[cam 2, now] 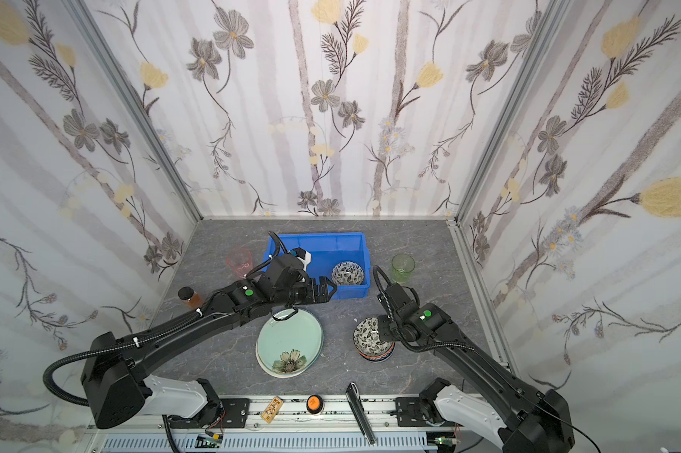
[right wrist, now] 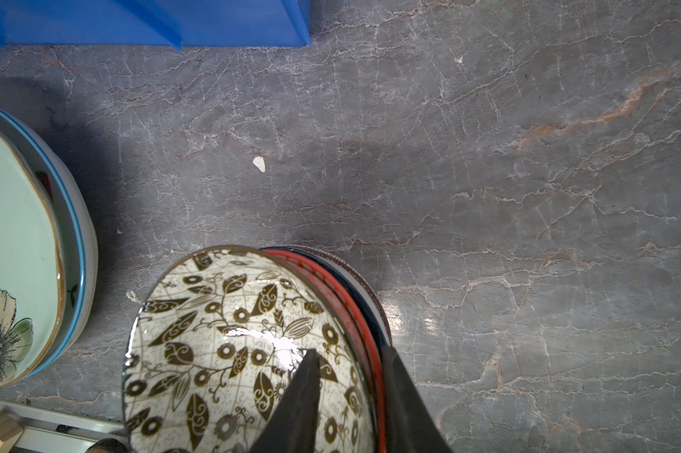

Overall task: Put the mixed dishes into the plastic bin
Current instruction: 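Lower the right gripper onto the next leaf-pattern bowl's rim while the left gripper reaches over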

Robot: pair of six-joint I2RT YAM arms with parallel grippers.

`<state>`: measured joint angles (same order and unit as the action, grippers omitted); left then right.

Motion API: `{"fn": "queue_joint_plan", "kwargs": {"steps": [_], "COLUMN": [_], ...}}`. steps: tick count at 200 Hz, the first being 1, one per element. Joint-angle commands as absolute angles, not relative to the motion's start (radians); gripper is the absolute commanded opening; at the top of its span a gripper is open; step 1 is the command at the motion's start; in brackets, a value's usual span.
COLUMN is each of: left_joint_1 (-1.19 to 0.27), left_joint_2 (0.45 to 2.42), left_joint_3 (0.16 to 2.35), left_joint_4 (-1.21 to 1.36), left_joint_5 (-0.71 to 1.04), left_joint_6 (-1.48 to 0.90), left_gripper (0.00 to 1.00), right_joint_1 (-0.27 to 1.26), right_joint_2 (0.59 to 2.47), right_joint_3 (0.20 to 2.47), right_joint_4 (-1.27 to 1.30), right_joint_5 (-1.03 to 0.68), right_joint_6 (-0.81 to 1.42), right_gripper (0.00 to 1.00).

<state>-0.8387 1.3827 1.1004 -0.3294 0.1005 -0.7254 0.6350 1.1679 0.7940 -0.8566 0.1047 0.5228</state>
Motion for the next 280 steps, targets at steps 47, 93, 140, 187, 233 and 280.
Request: {"fn": "queue_joint_plan", "kwargs": {"steps": [47,93,140,187,233,280], "left_joint_1": [-0.84,-0.84,-0.845,-0.848,-0.856,-0.861], "left_joint_2": [1.393,1.4,1.406,1.425,1.445,1.456], "left_joint_3": [1.089,1.079,1.074,1.062,1.06,1.054], "left_joint_4": [-0.268,-0.259,-0.252,-0.246,-0.242,-0.239], "left_joint_5": [0.109,0.118,0.121,0.13,0.144,0.15], "left_joint_6": [-0.752,-0.762,-0.771,-0.778,-0.781,-0.782], "left_gripper": [1.0,1.0,1.0,1.0,1.0,1.0], "right_joint_1": [0.638,0.638,0.639,0.639,0.637,0.639], "right_joint_2": [1.132,1.132,1.124,1.105,1.094,1.091], "right_joint_3": [0.791,0.767,0.761,0.761,0.761,0.761], "right_joint_4": [-0.835,-0.823,-0.812,-0.817,-0.819,-0.822], "right_joint_5": [0.132,0.123,0.121,0.122,0.126,0.126], "right_joint_6": [0.537,0.532,0.531,0.531,0.531,0.53], "right_gripper": [0.21,0.23,0.19,0.14,0.1,0.05]}}
